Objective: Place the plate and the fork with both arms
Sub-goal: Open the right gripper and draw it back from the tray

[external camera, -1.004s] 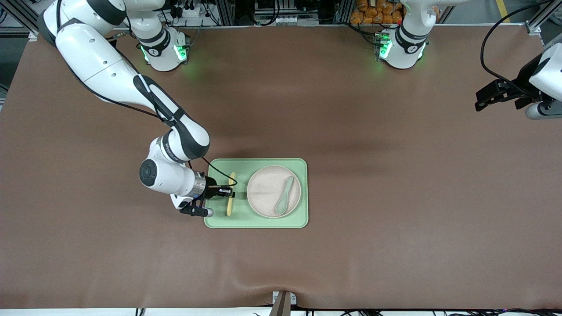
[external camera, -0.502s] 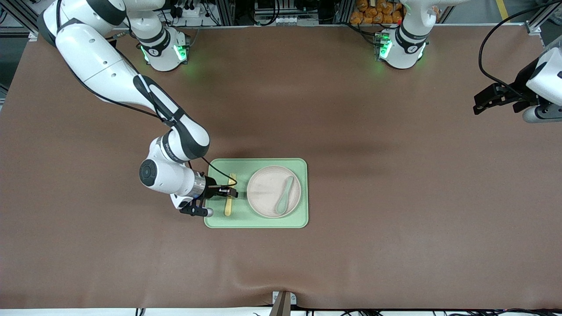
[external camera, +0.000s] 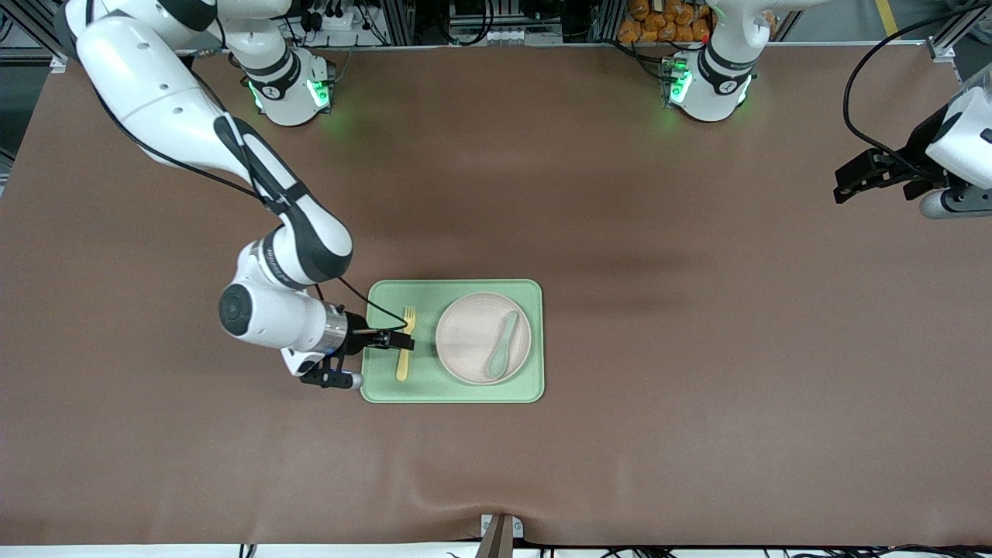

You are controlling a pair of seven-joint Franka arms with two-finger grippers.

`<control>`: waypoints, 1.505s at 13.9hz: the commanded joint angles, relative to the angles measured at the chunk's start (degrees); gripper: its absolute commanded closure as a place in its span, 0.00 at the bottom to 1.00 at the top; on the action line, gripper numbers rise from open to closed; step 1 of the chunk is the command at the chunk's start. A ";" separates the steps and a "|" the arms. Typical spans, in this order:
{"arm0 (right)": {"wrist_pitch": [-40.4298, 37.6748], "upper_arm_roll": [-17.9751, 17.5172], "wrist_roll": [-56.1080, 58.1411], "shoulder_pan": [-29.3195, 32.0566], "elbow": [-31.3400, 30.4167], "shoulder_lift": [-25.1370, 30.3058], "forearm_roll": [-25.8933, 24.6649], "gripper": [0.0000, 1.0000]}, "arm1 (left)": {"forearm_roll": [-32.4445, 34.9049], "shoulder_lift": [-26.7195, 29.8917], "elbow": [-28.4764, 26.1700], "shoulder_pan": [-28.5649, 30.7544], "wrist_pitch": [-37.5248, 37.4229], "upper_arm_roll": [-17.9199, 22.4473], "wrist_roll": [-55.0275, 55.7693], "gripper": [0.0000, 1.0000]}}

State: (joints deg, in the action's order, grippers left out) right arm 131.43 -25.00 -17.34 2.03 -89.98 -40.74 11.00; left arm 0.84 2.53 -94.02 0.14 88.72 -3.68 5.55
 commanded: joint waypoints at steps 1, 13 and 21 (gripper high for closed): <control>-7.65 1.09 0.82 0.78 1.64 5.04 0.16 0.00 | 0.30 0.54 -0.99 0.56 0.92 -0.45 -0.89 0.00; -38.07 13.83 1.35 -1.06 10.62 23.67 -1.07 0.00 | -0.14 3.70 -1.43 0.48 0.22 -2.12 -0.81 0.00; -47.85 19.54 5.63 -2.91 2.90 40.80 -5.20 0.00 | -2.86 4.58 -1.34 0.56 -0.30 -2.20 -0.81 0.00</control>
State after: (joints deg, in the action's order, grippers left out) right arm 82.98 -7.84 -14.86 0.07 -81.15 -4.84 7.05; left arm -1.28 5.94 -94.63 0.16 88.81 -5.51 5.55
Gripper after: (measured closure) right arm 0.000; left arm 0.000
